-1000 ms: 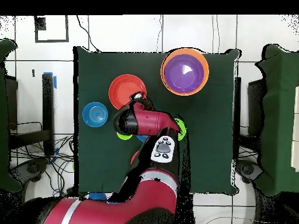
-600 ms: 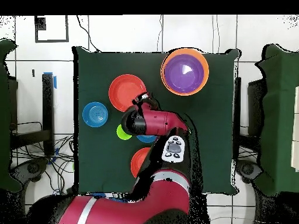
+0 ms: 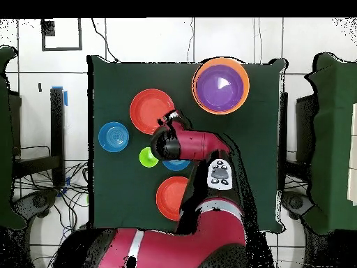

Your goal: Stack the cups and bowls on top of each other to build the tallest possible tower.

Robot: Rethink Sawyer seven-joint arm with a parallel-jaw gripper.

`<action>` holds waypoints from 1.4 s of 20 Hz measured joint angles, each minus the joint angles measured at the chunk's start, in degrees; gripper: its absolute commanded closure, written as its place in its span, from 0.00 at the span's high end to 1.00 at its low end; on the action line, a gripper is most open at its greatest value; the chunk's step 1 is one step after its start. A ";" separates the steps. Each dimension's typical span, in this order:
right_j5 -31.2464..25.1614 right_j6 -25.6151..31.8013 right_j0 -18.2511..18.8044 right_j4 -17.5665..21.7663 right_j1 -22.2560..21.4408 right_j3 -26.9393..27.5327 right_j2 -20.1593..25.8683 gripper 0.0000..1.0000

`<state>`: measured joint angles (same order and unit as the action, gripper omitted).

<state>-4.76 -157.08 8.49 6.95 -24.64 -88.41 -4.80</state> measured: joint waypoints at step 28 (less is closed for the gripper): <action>0.00 0.00 4.28 4.79 -4.93 -2.43 6.83 1.00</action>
<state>-4.76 -157.08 12.77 11.74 -29.57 -90.85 2.03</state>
